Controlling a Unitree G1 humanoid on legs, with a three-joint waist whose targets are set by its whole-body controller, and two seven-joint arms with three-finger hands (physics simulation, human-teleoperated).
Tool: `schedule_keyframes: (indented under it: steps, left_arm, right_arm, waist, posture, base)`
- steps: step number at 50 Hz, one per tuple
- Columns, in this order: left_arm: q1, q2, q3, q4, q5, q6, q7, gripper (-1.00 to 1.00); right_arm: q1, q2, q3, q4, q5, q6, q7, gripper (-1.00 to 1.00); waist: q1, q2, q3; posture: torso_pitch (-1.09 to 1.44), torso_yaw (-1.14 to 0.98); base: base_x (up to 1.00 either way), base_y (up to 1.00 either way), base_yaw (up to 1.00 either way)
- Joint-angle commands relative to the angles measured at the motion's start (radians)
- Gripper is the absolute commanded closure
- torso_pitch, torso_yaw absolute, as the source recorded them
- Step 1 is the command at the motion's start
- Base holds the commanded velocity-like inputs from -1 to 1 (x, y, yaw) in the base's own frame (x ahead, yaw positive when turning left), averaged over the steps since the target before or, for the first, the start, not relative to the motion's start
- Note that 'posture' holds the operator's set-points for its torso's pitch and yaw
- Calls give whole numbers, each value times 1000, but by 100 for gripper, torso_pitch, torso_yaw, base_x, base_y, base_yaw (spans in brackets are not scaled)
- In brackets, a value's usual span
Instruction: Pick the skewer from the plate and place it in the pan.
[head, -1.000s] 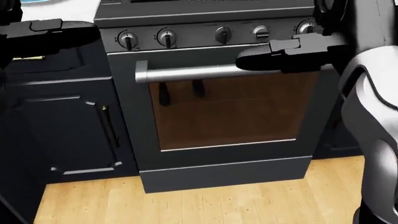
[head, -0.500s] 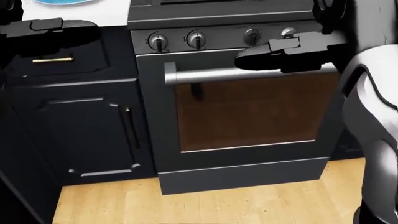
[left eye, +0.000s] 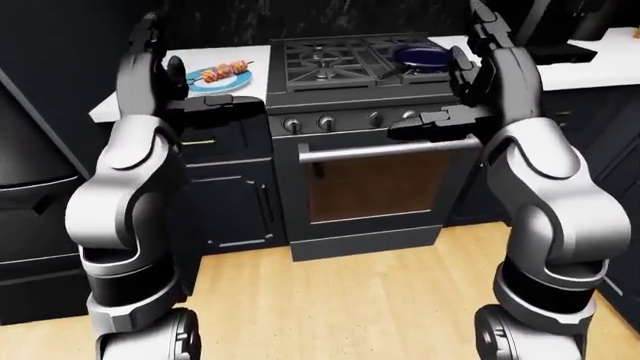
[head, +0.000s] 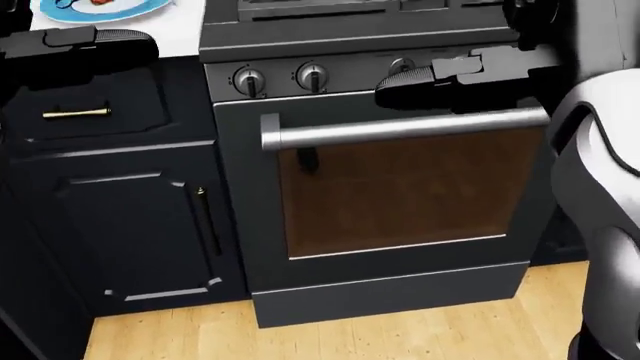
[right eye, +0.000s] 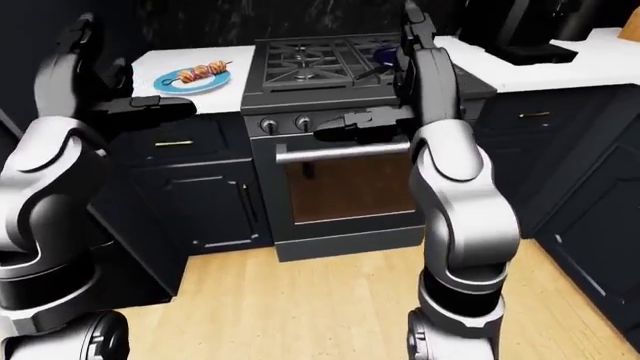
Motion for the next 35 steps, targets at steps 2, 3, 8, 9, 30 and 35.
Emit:
schedule_keyframes:
  steps: [2, 3, 8, 9, 30, 35]
  left_arm:
    - [-34, 6, -6, -25, -4, -25, -6, -100]
    - [-36, 6, -5, -28, -5, -20, -4, -100]
    - [-37, 7, -4, -32, -7, -17, -3, -100]
    - [-35, 7, -5, -29, -5, -22, -4, -100]
    - [-36, 10, -4, -23, -5, -28, -4, -100]
    - [-37, 11, -4, -20, -5, -28, -5, -100]
  right_arm:
    - [-29, -13, -17, -18, -8, -21, -7, -100]
    - [-28, -13, -17, -20, -8, -18, -7, -100]
    - [-27, -12, -17, -21, -10, -19, -7, -100]
    - [-26, -11, -17, -19, -10, -22, -6, -100]
    - [-25, -12, -13, -17, -18, -21, 1, -100]
    - [-29, -12, -15, -22, -19, -15, 2, -100]
  waist:
    - [-5, -4, -15]
    - [-2, -11, -11]
    - [14, -74, -9]
    - [17, -102, -16]
    - [6, -21, -6]
    - [8, -137, -26]
  posture:
    - [0, 0]
    - [0, 0]
    - [0, 0]
    - [0, 0]
    - [0, 0]
    - [0, 0]
  base:
    - [31, 0, 0]
    - [33, 0, 0]
    - [34, 0, 0]
    - [34, 0, 0]
    - [33, 5, 0]
    - [27, 25, 0]
